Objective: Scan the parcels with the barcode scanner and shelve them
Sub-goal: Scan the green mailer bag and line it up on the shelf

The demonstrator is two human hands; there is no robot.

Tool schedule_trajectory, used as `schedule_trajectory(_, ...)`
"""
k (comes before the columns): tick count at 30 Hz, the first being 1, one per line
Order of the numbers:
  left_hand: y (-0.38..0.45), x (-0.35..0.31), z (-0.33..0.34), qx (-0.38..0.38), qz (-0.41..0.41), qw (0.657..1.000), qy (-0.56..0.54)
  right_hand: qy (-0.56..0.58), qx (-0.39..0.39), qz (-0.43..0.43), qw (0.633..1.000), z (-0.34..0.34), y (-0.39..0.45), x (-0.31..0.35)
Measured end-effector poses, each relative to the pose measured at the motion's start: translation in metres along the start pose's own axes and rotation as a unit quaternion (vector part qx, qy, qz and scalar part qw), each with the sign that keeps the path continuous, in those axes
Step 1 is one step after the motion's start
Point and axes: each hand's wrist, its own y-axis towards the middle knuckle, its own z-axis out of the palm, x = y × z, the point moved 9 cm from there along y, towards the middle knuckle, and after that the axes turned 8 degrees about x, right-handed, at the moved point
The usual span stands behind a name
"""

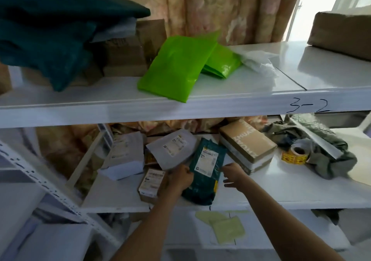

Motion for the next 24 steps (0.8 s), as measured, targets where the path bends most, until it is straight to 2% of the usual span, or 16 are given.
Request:
schedule_trajectory(10, 0.077, 0.004, 0.012, 0.041, -0.013, 0.995, -0.094, 0.112, 0.066, 0.061, 0.99, -0.002, 0.054, -0.011)
schedule_trajectory(13, 0.129, 0.024, 0.022, 0.056, -0.012, 0.99, -0.125, 0.092, 0.08, 0.066, 0.99, 0.001, 0.063, -0.008)
schedule_trajectory(20, 0.122, 0.003, 0.028, 0.124, -0.019, 0.977, -0.17, 0.074, 0.087, 0.089, 0.989, 0.014, 0.093, -0.005)
schedule_trajectory(24, 0.128, 0.006, 0.032, 0.126, -0.019, 0.977, -0.168, 0.088, 0.081, 0.092, 0.989, 0.023, 0.094, 0.002)
